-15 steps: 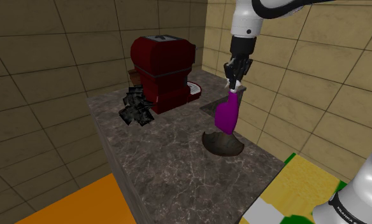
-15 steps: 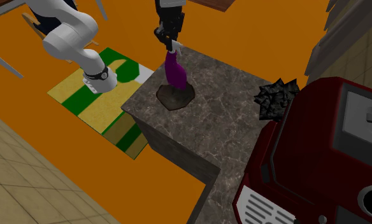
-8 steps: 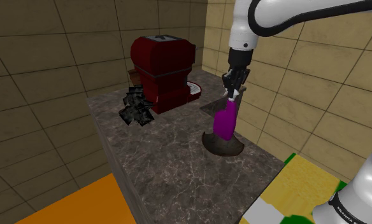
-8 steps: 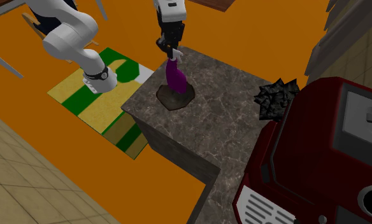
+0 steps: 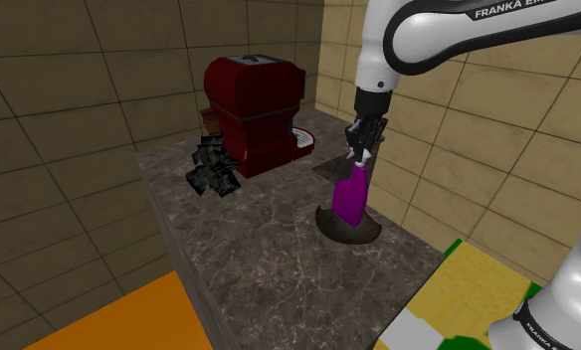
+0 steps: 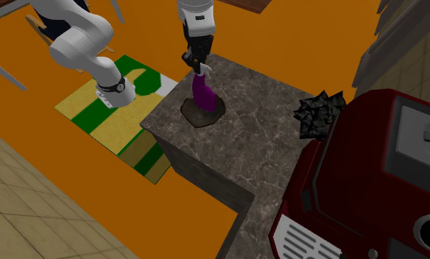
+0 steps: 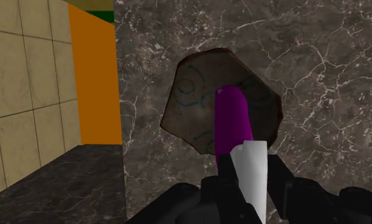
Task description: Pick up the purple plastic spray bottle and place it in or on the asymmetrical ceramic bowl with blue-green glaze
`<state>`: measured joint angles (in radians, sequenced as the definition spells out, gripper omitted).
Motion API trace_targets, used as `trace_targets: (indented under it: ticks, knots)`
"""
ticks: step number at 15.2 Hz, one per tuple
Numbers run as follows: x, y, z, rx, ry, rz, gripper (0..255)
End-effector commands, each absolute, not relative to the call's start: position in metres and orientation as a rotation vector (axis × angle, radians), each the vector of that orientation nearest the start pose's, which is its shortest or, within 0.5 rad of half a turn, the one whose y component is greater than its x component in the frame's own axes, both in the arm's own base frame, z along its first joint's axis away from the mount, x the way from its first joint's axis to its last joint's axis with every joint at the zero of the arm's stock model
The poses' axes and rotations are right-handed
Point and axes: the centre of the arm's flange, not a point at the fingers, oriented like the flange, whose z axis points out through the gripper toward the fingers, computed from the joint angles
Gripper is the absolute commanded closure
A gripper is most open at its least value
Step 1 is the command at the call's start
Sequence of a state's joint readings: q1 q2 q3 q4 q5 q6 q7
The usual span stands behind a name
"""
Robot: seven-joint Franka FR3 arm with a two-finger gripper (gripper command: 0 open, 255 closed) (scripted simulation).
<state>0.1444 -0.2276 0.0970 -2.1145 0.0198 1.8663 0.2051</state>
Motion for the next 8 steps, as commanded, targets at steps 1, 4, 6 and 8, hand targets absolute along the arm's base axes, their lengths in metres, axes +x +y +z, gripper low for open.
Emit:
trace_targets:
  ticks: [1, 4, 6, 8]
  knots:
    - [0.4706, 0.1201, 0.5091, -3.149, -0.044, 0.031, 255]
    - [0.4706, 0.1201, 0.5091, -3.149, -0.044, 0.031, 0]
    - [0.4706, 0.1201, 0.5091, -3.149, -0.044, 0.031, 0]
    - [0.4706, 0.1201, 0.5091, -3.149, -0.044, 0.031, 0]
